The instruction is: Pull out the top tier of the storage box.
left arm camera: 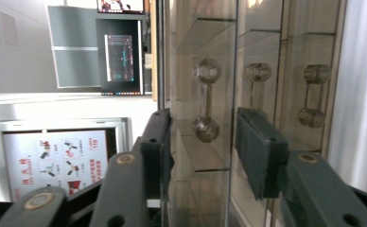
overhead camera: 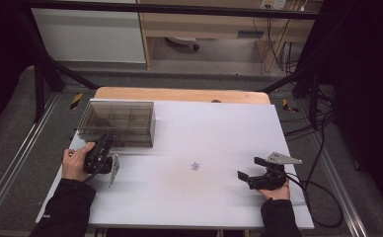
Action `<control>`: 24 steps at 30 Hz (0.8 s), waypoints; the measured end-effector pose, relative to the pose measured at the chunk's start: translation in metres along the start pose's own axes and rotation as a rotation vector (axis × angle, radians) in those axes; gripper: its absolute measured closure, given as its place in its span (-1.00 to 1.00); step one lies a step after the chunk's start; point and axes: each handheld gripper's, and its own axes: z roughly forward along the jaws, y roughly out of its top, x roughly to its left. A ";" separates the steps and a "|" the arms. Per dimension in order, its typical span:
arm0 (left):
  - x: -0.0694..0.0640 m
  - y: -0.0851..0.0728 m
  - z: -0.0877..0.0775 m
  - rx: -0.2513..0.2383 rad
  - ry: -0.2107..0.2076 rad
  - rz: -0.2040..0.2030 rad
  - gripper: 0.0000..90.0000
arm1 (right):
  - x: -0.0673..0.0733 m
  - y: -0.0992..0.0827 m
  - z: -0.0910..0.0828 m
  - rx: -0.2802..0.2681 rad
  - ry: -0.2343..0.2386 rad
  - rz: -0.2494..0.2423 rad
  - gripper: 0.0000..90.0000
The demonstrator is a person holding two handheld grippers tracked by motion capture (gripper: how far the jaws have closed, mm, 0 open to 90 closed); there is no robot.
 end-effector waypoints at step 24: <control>-0.003 -0.001 -0.002 -0.009 0.022 0.010 0.34 | 0.000 0.000 0.000 0.001 0.000 0.002 -0.99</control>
